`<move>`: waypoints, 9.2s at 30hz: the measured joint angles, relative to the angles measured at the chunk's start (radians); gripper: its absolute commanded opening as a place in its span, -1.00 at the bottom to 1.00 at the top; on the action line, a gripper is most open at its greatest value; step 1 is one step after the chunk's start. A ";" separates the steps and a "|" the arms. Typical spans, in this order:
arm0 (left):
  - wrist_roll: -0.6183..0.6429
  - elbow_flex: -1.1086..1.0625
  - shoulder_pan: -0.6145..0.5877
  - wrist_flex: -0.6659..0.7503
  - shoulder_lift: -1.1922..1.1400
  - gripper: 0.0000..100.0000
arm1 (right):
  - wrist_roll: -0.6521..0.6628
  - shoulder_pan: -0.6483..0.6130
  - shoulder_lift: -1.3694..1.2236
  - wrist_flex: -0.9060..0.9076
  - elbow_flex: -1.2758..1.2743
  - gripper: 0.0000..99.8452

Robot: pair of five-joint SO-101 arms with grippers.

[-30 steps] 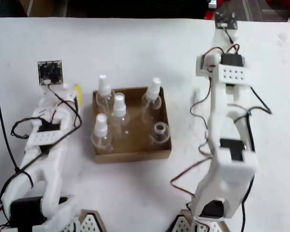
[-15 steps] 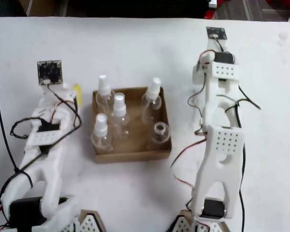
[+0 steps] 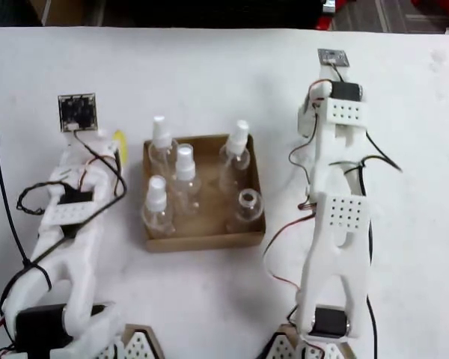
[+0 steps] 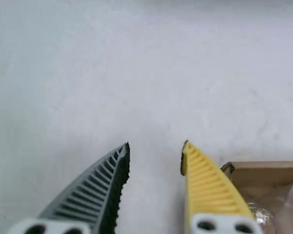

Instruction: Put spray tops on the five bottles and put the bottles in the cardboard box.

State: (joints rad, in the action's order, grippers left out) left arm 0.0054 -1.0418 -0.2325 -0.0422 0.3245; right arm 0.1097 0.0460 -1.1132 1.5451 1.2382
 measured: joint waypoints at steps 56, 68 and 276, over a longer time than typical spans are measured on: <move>0.000 0.000 0.000 0.000 0.000 -0.67 | -0.051 -0.018 1.073 0.155 -0.299 -0.97; 0.000 0.000 0.000 0.000 0.000 -0.67 | -0.051 -0.126 1.617 0.138 -0.713 -0.97; 0.000 0.000 0.000 0.000 0.000 -0.67 | 0.017 -0.299 2.920 -0.577 -2.507 -0.97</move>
State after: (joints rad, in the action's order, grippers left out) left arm 0.0054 -1.0418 -0.2325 -0.0422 0.3245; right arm 0.1266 -0.2532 1.8067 0.9682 -1.2689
